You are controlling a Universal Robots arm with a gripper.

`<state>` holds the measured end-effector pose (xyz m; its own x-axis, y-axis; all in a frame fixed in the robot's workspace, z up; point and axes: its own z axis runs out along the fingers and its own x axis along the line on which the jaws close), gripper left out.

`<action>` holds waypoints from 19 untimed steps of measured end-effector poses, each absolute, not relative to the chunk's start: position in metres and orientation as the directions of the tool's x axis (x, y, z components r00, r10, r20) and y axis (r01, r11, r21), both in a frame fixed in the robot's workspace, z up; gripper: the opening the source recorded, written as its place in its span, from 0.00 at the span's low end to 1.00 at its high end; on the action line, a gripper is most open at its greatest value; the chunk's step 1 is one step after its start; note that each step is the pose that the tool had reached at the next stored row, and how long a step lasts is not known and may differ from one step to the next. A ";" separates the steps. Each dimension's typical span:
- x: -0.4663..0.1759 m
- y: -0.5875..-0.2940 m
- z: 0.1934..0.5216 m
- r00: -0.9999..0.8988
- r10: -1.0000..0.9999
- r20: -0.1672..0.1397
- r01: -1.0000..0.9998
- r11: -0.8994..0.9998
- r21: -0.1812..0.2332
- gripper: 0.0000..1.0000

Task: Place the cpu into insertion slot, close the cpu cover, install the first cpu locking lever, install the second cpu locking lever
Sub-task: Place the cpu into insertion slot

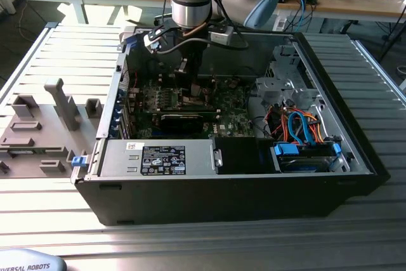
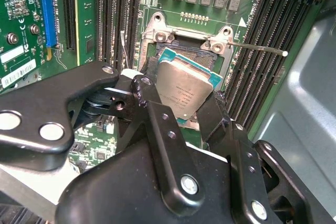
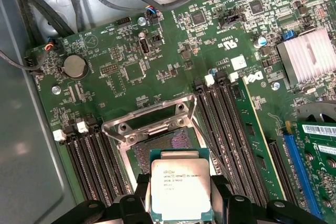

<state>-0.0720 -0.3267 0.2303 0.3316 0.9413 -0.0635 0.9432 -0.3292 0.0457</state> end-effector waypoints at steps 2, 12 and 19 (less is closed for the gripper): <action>-0.072 -0.327 0.230 0.334 0.940 -0.063 0.942 -0.332 0.046 0.54; -0.072 -0.327 0.230 0.339 0.939 -0.063 0.941 -0.336 0.046 0.54; -0.072 -0.327 0.229 0.344 0.937 -0.063 0.939 -0.342 0.046 0.54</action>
<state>-0.0720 -0.3267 0.2294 0.3439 0.9368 -0.0635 0.9388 -0.3415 0.0457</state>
